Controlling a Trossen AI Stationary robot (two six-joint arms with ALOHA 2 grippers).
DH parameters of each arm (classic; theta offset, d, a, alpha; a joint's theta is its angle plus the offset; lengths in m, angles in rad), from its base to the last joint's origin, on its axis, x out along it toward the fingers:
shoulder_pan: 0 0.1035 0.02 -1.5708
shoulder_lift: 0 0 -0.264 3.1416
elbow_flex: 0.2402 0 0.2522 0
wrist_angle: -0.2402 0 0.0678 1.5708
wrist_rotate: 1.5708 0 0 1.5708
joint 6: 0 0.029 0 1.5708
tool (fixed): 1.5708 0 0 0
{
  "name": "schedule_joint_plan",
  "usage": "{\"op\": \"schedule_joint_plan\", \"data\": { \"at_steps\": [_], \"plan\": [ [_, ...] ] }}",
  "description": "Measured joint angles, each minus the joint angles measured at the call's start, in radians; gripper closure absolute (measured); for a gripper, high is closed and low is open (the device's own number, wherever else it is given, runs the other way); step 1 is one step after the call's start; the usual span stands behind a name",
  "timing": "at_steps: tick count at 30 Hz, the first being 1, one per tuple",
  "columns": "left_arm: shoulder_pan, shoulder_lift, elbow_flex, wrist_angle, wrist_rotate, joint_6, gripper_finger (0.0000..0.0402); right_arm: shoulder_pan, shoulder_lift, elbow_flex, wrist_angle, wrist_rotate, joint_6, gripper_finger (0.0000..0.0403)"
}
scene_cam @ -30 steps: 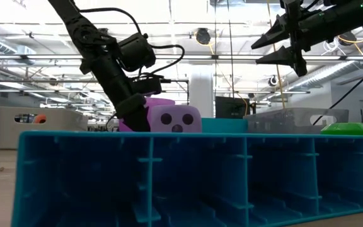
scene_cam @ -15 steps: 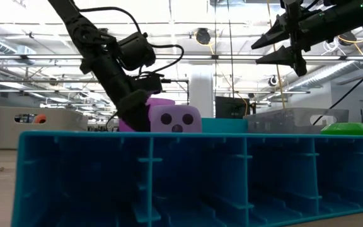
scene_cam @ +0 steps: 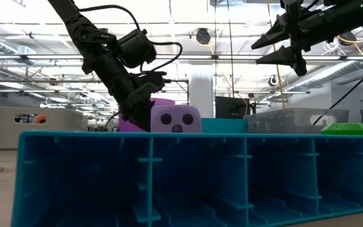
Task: Pick & Place Toys
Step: Put the blue game piece into the blue bin
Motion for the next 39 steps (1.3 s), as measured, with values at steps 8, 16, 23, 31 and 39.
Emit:
{"op": "schedule_joint_plan", "data": {
  "at_steps": [8,16,23,31,39],
  "plan": [
    [0.000,0.003,-0.002,0.019,0.068,0.001,0.0298,0.000,0.000,0.000,0.000,0.000,0.000,0.0216],
    [-0.001,0.003,-0.002,0.011,0.020,-0.025,0.0188,0.000,0.000,0.000,0.000,0.000,-0.002,0.0216],
    [-0.006,0.003,-0.002,0.017,0.006,-0.034,0.0156,0.000,0.000,0.000,0.000,0.000,-0.026,0.0216],
    [-0.037,0.025,-0.002,0.037,-0.015,-0.045,0.0164,0.000,0.000,0.000,0.000,0.000,-0.032,0.0216],
    [-0.054,0.069,-0.002,0.098,-0.067,-0.114,0.0167,0.000,0.000,0.000,-0.008,0.000,-0.032,0.0216]
  ]
}}
